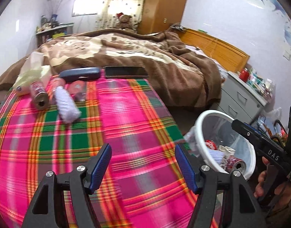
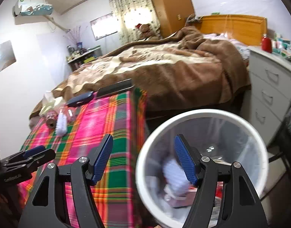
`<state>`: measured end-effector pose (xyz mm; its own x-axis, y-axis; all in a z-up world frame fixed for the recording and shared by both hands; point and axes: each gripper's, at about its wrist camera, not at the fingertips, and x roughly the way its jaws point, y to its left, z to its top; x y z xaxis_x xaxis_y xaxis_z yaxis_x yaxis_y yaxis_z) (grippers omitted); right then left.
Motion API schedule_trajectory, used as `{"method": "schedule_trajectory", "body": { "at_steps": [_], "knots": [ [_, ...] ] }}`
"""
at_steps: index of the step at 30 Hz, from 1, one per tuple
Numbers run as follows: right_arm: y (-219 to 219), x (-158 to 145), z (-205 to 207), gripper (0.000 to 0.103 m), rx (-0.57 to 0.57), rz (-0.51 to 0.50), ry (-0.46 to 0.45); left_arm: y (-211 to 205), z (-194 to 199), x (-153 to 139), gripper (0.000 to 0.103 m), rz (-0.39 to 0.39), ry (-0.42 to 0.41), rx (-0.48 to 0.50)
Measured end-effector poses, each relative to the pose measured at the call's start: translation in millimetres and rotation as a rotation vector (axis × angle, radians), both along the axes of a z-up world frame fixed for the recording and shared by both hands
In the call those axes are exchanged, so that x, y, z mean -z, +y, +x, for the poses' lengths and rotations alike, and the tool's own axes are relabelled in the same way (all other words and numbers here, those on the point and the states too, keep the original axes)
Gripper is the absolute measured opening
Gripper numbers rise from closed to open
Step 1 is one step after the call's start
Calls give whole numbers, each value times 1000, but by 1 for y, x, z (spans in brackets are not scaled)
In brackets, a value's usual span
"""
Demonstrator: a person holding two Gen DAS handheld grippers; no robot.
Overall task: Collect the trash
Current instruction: 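Move both tools back over the plaid cloth toward the remaining items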
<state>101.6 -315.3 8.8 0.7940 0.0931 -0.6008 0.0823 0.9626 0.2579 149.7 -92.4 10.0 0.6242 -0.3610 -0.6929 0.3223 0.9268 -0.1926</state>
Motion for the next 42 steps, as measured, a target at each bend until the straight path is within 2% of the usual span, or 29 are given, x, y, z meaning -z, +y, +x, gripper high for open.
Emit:
{"method": "schedule_trajectory", "body": {
  "at_steps": [12,23,35,42],
  "knots": [
    [52,-8,22,69,-118,-22,6,74,10,-2,69,-13,3,-139],
    [97,-8,45,69,-235,-27,39,135,19,-7,69,22,-13,-251],
    [150,-9,80,69,-339,-84,50,177,46,-9,69,72,-15,-302],
    [180,-2,110,69,-391,-62,90,206,72,-10,69,70,-8,-318]
  ]
}}
